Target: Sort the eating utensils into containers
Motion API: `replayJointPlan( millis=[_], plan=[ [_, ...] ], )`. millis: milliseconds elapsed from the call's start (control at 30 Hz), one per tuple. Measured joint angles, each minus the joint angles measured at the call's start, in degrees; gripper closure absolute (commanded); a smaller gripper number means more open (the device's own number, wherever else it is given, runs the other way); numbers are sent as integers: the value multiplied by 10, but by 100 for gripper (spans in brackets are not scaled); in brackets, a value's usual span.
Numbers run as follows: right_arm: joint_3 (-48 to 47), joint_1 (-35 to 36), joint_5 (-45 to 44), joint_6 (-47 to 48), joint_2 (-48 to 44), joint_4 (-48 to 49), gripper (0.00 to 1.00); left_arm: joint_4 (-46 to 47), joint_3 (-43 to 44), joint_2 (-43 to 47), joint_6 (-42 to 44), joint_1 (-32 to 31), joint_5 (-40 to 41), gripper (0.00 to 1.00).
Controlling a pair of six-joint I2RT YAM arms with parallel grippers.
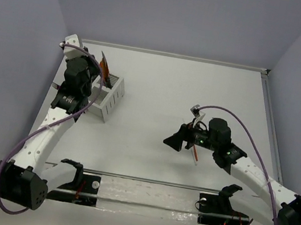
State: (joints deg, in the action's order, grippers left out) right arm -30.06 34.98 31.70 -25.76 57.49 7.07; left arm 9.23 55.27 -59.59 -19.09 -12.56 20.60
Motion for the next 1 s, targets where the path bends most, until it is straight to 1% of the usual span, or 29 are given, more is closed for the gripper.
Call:
replayJointPlan(
  millis=[133, 333, 400, 533, 567, 633, 667, 733, 800, 833, 867, 967, 1000],
  plan=[
    [19, 0, -30, -7, -5, 14, 13, 14, -3, -33, 32, 26, 32, 100],
    [36, 0, -79, -12, -16, 19, 14, 53, -24, -79, 62, 41, 64, 100],
    [45, 0, -121, -16, -29, 8, 16, 66, -35, -90, 69, 46, 71, 100],
    [46, 0, -220, -33, -59, -46, 23, 88, -52, -108, 75, 49, 76, 99],
    [46, 0, -249, -41, -67, -66, 25, 92, -56, -112, 75, 49, 76, 92],
    [46, 0, -303, -54, -79, -103, 29, 94, -61, -118, 76, 49, 77, 83],
    [46, 0, -325, -60, -82, -121, 30, 94, -63, -120, 76, 49, 76, 74],
    [46, 0, -361, -71, -84, -153, 32, 97, -66, -123, 79, 49, 72, 62],
    [46, 0, -393, -86, -78, -182, 34, 99, -66, -125, 76, 49, 63, 41],
    [46, 0, -402, -89, -73, -191, 35, 99, -66, -125, 75, 49, 62, 40],
    [46, 0, -411, -97, -65, -202, 36, 98, -66, -124, 75, 49, 57, 33],
    [45, 0, -432, -112, -37, -224, 43, 97, -66, -117, 71, 45, 44, 23],
    [43, -1, -436, -115, -27, -230, 45, 97, -66, -111, 71, 42, 42, 22]
  ],
)
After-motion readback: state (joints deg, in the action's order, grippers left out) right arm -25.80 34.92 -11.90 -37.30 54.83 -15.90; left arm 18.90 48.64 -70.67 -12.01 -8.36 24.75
